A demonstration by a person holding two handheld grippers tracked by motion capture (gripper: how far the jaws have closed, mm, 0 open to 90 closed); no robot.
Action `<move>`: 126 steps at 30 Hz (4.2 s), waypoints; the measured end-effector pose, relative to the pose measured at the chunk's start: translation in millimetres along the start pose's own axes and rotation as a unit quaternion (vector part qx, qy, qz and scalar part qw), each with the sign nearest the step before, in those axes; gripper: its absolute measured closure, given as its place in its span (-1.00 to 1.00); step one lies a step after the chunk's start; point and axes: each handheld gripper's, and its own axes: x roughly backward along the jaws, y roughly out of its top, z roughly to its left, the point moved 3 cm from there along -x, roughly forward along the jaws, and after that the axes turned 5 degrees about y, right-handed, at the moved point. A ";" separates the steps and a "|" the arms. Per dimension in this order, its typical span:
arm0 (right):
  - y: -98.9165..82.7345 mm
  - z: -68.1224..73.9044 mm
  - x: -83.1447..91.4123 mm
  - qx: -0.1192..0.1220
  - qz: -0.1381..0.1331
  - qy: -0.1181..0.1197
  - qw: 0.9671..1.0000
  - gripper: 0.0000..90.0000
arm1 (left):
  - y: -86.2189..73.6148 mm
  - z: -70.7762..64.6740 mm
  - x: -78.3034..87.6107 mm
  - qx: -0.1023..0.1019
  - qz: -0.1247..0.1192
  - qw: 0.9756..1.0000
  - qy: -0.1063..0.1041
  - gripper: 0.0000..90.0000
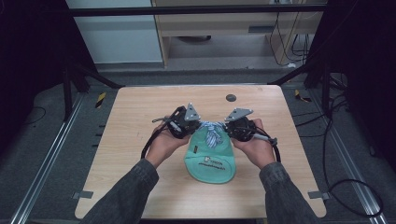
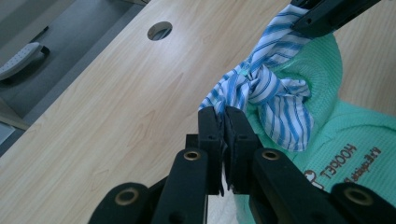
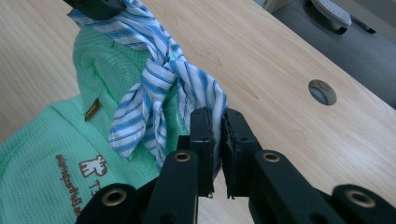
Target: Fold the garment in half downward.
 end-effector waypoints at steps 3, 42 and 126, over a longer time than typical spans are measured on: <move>-4.9 4.0 0.6 -0.001 -0.002 0.004 1.000 0.86 | -3.0 -1.4 -0.3 0.000 0.001 1.000 -0.001 0.93; -19.8 16.7 4.7 0.016 -0.021 -0.002 1.000 0.85 | -12.7 -17.2 8.0 -0.007 -0.024 1.000 0.005 0.92; -68.9 71.5 13.8 0.038 0.003 0.051 0.998 0.83 | -76.4 -75.5 28.4 0.028 -0.039 0.996 -0.072 0.92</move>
